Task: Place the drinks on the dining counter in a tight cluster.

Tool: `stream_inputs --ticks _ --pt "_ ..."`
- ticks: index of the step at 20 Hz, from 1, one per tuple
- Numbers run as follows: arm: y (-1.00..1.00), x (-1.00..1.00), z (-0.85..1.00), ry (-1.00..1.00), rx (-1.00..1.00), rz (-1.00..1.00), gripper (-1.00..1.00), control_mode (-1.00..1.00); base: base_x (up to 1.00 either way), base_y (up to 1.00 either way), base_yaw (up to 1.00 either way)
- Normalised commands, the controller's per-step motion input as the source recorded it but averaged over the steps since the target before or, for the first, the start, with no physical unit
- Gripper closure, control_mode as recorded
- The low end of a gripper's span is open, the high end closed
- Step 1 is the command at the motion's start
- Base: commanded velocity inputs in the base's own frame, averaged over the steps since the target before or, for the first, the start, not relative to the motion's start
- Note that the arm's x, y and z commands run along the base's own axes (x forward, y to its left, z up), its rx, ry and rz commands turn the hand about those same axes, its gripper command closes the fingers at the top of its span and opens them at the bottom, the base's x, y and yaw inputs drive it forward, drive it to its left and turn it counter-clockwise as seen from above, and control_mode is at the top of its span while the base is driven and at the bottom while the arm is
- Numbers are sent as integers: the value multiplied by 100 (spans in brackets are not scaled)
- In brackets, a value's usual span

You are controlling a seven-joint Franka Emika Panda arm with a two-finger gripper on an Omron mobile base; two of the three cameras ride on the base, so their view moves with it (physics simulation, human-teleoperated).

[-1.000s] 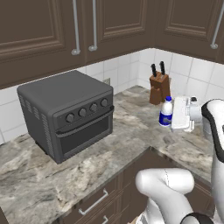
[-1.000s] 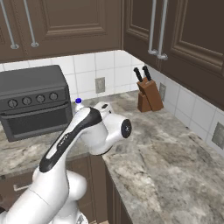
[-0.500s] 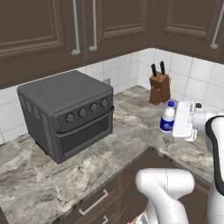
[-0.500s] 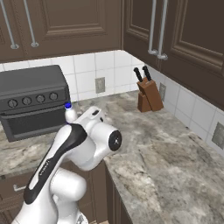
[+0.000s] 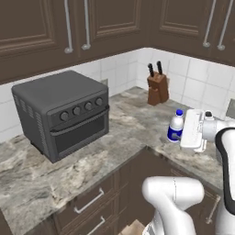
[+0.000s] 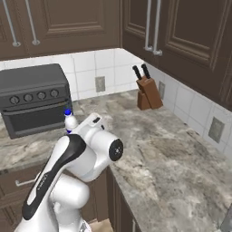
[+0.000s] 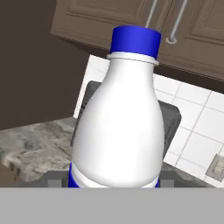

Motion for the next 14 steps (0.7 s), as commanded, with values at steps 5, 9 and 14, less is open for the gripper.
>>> stream_inputs --ticks 5,9,14 --pt "0 0 0 0 0 0 100 100 -100 -29 -16" --pt "0 0 0 0 0 0 100 100 -87 -9 -47" --pt "0 0 0 0 0 0 100 100 -40 4 -86"
